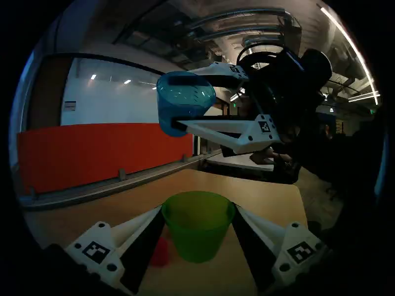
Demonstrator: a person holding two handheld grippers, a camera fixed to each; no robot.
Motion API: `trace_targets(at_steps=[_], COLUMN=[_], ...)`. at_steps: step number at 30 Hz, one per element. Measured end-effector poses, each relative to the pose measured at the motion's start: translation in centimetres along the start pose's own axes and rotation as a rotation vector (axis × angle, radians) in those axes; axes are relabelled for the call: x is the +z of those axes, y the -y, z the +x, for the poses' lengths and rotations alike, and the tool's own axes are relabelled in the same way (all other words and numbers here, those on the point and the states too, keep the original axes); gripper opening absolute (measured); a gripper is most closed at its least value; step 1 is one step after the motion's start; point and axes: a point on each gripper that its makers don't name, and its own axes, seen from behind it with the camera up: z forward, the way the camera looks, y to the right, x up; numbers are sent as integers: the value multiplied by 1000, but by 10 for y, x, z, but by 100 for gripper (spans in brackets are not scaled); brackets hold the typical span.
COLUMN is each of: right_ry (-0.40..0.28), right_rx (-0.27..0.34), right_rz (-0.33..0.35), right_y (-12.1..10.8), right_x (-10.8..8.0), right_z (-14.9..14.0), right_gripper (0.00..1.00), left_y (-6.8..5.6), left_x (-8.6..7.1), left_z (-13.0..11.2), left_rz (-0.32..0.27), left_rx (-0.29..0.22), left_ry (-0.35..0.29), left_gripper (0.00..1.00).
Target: Pour water
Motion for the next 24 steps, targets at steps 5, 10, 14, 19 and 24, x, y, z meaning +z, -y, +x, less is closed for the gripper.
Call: trace_targets(at_steps=[5, 10, 14, 19, 24], right_ry=[0, 0, -1, -2, -3], right_rx=[-26, -49, -64, -80, -95], right_rz=[-3, -9, -15, -21, -25], right_y=[-2, -4, -6, -8, -10], right_x=[1, 2, 1, 2, 2], right_z=[1, 2, 2, 2, 2], right_gripper=[91, 90, 91, 90, 90], left_y=[0, 0, 0, -1, -1], left_x=[0, 0, 0, -1, -1], left_z=[3, 4, 3, 2, 3], left_rz=[-1, -1, -2, -3, -4], left_rx=[-1, -2, 0, 3, 4], left_ry=[-6, -7, -7, -6, -5], left_gripper=[89, 89, 89, 89, 89])
